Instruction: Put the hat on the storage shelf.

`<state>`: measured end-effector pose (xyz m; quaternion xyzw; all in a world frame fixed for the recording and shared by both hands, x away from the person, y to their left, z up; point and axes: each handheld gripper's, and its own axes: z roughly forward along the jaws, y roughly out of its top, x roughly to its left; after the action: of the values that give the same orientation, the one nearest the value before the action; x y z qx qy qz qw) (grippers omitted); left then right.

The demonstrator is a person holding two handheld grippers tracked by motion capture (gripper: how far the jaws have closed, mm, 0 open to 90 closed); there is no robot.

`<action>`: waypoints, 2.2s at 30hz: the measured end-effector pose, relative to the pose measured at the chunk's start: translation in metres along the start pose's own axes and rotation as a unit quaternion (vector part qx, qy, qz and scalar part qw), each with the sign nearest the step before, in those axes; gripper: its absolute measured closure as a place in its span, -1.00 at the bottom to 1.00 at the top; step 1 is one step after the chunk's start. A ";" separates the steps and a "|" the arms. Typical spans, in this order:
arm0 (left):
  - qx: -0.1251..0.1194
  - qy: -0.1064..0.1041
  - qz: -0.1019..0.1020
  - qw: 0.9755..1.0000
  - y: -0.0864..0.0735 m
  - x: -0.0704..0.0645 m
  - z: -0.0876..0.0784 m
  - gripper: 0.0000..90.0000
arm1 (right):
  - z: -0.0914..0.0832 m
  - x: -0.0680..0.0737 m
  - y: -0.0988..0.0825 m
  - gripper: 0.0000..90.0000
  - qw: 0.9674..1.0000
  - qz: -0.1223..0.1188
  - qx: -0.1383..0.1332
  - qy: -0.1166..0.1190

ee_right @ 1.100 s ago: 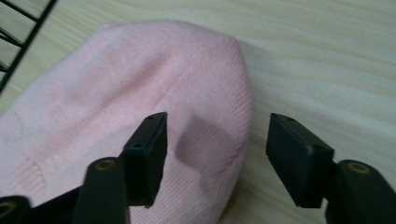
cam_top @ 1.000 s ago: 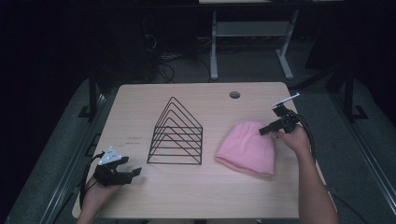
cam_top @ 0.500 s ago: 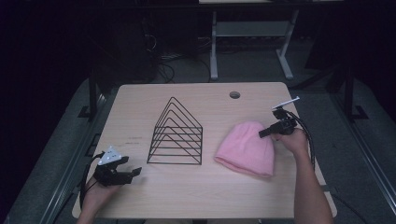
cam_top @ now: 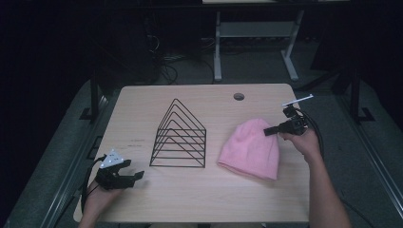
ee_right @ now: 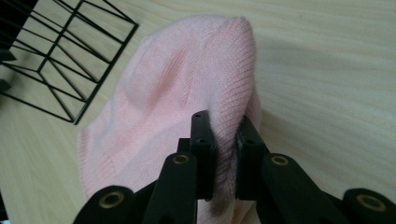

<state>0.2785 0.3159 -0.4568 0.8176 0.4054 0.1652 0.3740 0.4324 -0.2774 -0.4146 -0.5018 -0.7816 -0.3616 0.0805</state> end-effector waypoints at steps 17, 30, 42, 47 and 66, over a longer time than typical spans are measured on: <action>-0.001 -0.005 -0.010 1.000 0.000 -0.001 -0.004 -0.41 | -0.049 0.055 0.010 0.80 0.995 -0.089 -0.042 0.016; 0.006 -0.061 -0.013 0.998 0.014 -0.005 -0.011 -0.41 | -0.101 0.103 0.018 0.80 0.985 -0.156 -0.069 -0.011; 0.023 -0.108 0.028 0.994 0.050 -0.005 -0.031 -0.41 | -0.129 0.126 0.028 0.80 0.980 -0.184 -0.078 -0.015; 0.028 -0.115 0.038 0.992 0.061 -0.003 -0.038 -0.41 | -0.132 0.133 0.034 0.80 0.978 -0.195 -0.077 -0.014; 0.037 -0.147 0.076 0.986 0.112 -0.008 -0.052 -0.42 | -0.145 0.171 0.069 0.80 0.966 -0.242 -0.091 0.001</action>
<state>0.3043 0.2906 -0.3382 0.8746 0.2886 0.0561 0.3855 0.3733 -0.2302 -0.1927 -0.3020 -0.8437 -0.4405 -0.0543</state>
